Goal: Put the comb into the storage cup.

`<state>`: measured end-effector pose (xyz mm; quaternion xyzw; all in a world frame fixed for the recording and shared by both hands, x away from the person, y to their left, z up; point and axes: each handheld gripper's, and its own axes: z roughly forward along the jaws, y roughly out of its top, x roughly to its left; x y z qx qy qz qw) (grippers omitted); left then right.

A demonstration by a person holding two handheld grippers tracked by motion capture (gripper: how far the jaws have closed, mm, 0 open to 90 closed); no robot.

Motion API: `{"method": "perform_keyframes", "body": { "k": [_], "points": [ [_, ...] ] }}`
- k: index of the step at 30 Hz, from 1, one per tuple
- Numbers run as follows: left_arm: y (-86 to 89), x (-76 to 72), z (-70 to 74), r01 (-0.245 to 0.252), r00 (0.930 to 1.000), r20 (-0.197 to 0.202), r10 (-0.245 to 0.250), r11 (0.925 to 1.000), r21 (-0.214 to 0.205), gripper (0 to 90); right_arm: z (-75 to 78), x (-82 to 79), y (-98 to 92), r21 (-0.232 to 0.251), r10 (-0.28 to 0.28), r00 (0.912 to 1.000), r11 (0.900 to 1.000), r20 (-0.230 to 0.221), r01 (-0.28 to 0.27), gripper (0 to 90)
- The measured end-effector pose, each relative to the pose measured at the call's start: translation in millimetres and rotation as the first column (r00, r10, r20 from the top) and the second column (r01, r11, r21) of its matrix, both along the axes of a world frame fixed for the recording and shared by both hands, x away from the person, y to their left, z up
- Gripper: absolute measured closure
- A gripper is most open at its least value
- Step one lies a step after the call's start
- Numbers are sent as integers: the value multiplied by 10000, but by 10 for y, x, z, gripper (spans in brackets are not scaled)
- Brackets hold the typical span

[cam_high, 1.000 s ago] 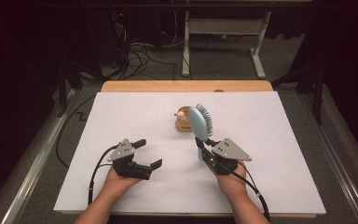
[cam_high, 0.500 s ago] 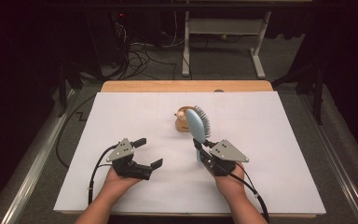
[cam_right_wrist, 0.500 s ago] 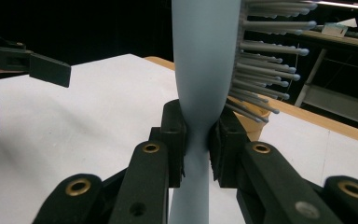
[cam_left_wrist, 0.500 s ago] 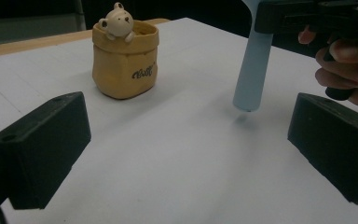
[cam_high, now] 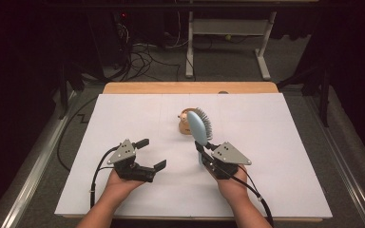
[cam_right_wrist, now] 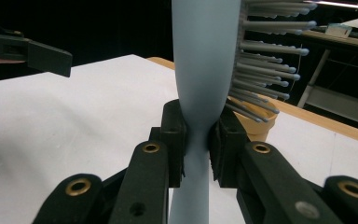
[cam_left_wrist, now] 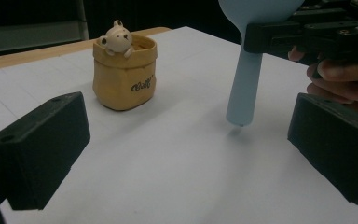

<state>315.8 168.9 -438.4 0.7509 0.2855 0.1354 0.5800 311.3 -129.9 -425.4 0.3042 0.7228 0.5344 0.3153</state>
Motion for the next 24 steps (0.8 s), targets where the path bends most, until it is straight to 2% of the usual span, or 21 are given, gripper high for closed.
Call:
{"method": "perform_keyframes", "body": {
  "k": [6, 24],
  "points": [
    [-12, -9, 92, 18, 9999, 119, -17, 9999, -125, 0, -1, -11, 16, -37, 84, 10000, 10000, 21, -84, 785],
    [-135, 14, 283, 94, 9996, 275, -91, 9999, -127, 0, -12, -30, 60, -184, 129, 9998, 9998, 143, -126, 785]
  ]
}}
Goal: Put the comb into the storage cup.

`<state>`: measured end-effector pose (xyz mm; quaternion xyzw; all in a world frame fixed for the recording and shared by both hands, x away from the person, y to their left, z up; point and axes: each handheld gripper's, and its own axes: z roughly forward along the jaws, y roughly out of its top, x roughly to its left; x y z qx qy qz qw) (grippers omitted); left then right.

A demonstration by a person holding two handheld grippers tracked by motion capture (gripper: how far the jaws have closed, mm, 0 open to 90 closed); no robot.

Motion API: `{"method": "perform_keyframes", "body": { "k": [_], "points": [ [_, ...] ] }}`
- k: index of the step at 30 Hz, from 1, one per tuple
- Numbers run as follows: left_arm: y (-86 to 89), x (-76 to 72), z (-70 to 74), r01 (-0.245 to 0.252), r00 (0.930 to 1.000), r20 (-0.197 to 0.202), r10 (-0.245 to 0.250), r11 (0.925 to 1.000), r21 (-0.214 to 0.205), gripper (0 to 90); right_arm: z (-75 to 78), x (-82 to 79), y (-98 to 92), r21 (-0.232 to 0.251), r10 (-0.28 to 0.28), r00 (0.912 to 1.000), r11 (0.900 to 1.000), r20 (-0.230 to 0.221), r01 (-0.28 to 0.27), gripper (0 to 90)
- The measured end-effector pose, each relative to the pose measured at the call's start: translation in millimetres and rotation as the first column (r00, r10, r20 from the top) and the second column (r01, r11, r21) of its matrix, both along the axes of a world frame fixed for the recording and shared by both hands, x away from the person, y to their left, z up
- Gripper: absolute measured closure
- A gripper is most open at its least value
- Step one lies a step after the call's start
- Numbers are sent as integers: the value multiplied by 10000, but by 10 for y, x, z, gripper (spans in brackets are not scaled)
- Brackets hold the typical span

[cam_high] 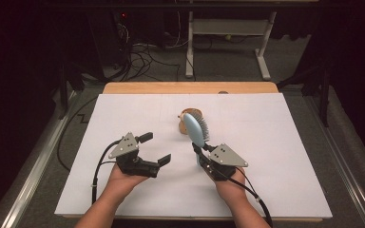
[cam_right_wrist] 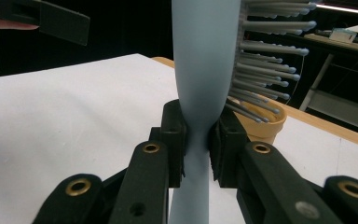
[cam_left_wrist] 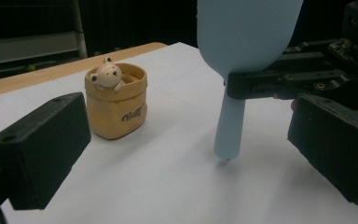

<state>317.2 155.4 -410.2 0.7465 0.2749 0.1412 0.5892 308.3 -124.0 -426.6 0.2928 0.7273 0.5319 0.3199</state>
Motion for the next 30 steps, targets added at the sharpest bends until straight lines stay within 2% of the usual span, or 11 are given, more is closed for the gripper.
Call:
{"method": "perform_keyframes", "body": {
  "k": [9, 30],
  "points": [
    [-98, 25, 71, 79, 10000, 9, -80, 10000, 13, 0, -6, 5, 12, -96, -66, 9999, 9999, 77, 66, 784],
    [-253, 79, 226, 295, 9996, 44, -295, 9996, 23, 0, -33, -3, 95, -246, 152, 9998, 9996, 106, -150, 784]
  ]
}}
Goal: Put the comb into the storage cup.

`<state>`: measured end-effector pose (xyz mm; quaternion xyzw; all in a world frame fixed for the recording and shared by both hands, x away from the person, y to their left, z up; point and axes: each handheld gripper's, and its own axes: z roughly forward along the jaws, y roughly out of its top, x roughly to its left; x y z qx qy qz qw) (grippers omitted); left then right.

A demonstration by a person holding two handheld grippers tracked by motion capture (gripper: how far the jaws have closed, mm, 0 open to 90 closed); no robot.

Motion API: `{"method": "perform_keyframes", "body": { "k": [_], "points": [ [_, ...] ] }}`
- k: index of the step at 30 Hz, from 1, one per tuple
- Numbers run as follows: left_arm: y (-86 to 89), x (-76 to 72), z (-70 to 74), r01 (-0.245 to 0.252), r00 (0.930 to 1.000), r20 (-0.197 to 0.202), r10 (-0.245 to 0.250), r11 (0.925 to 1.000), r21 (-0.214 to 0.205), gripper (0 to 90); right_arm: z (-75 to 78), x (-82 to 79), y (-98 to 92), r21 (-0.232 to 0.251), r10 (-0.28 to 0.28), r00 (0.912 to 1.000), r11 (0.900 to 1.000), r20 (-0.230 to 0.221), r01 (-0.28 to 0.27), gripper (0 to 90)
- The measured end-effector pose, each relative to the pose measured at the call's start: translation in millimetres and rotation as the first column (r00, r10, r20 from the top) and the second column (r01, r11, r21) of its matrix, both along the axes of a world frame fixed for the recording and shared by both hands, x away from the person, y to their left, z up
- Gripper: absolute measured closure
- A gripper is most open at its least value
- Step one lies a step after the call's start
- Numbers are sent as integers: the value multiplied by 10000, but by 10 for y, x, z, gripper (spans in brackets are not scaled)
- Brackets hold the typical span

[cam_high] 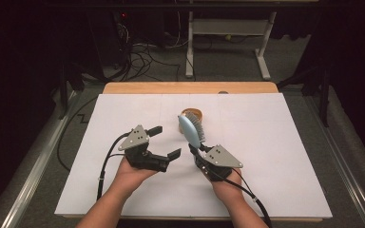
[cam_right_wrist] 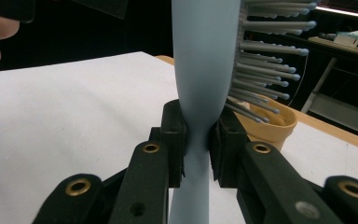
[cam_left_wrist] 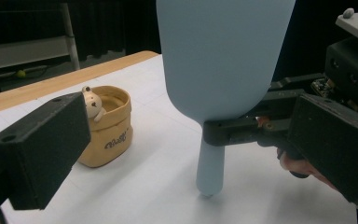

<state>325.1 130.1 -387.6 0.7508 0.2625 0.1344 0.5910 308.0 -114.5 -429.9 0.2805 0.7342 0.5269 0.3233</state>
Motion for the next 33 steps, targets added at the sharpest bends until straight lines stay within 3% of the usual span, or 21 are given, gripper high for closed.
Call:
{"method": "perform_keyframes", "body": {
  "k": [33],
  "points": [
    [-159, 38, 133, 39, 10000, -32, -39, 10000, -51, 0, -30, -34, 141, -211, 231, 9996, 9995, 159, -228, 784]
  ]
}}
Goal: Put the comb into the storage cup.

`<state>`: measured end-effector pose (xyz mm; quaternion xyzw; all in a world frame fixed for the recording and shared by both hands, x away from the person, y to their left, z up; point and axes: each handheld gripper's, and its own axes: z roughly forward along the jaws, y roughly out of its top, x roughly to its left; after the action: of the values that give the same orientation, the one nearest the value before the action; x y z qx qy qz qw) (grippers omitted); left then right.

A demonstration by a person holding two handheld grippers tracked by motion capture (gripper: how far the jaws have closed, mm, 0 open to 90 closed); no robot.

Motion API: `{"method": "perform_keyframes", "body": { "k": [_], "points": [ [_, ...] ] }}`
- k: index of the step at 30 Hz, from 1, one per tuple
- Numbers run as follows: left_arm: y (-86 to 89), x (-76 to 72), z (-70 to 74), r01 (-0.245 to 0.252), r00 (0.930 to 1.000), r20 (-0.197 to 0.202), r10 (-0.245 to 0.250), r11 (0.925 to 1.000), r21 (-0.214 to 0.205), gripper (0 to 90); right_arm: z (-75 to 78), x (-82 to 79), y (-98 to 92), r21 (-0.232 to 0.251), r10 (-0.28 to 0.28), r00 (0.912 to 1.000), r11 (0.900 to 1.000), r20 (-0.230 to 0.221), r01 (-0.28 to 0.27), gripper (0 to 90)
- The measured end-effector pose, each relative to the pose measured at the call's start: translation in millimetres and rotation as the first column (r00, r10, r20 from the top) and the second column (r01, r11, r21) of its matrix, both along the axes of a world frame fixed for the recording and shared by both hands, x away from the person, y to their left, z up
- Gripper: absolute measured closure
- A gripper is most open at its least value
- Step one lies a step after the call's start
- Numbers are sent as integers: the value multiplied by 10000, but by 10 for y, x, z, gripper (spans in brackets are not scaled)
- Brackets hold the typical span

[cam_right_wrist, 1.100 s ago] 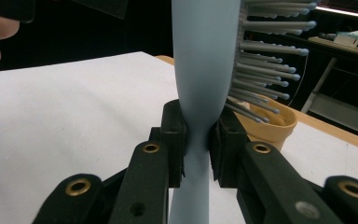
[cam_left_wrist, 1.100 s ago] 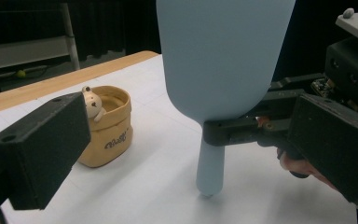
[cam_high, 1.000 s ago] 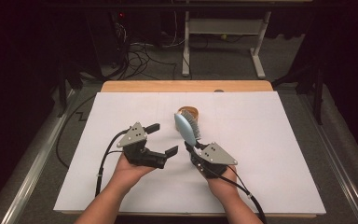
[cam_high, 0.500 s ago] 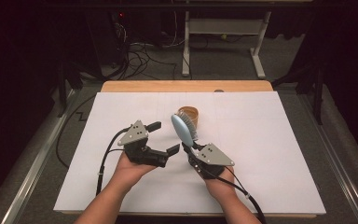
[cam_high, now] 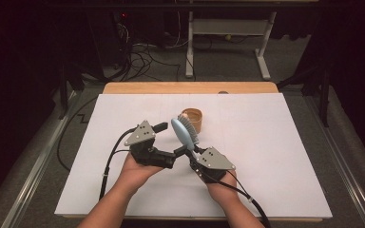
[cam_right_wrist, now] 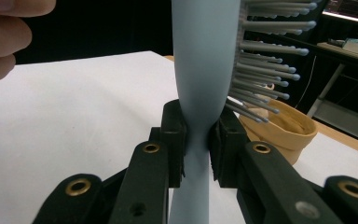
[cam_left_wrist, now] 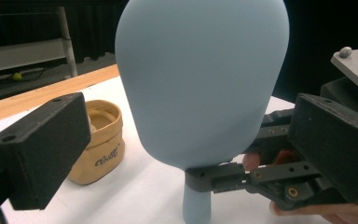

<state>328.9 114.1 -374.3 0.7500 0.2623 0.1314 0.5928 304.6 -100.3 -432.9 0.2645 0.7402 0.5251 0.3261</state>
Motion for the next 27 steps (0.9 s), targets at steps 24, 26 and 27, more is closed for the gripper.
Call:
{"method": "perform_keyframes", "body": {
  "k": [24, 26, 27],
  "points": [
    [-171, 67, 29, 87, 9998, -180, -89, 9999, -143, 11, 0, -19, 37, -24, 91, 9999, 10000, 65, -91, 784],
    [-173, 66, 30, 94, 9998, -153, -96, 9999, -112, 22, 2, -20, 34, -42, 96, 9999, 9999, 70, -96, 784],
    [-172, 68, 29, 102, 9998, -168, -104, 9999, -137, 27, 3, -20, 33, -51, 88, 9999, 9999, 83, -87, 784]
  ]
}}
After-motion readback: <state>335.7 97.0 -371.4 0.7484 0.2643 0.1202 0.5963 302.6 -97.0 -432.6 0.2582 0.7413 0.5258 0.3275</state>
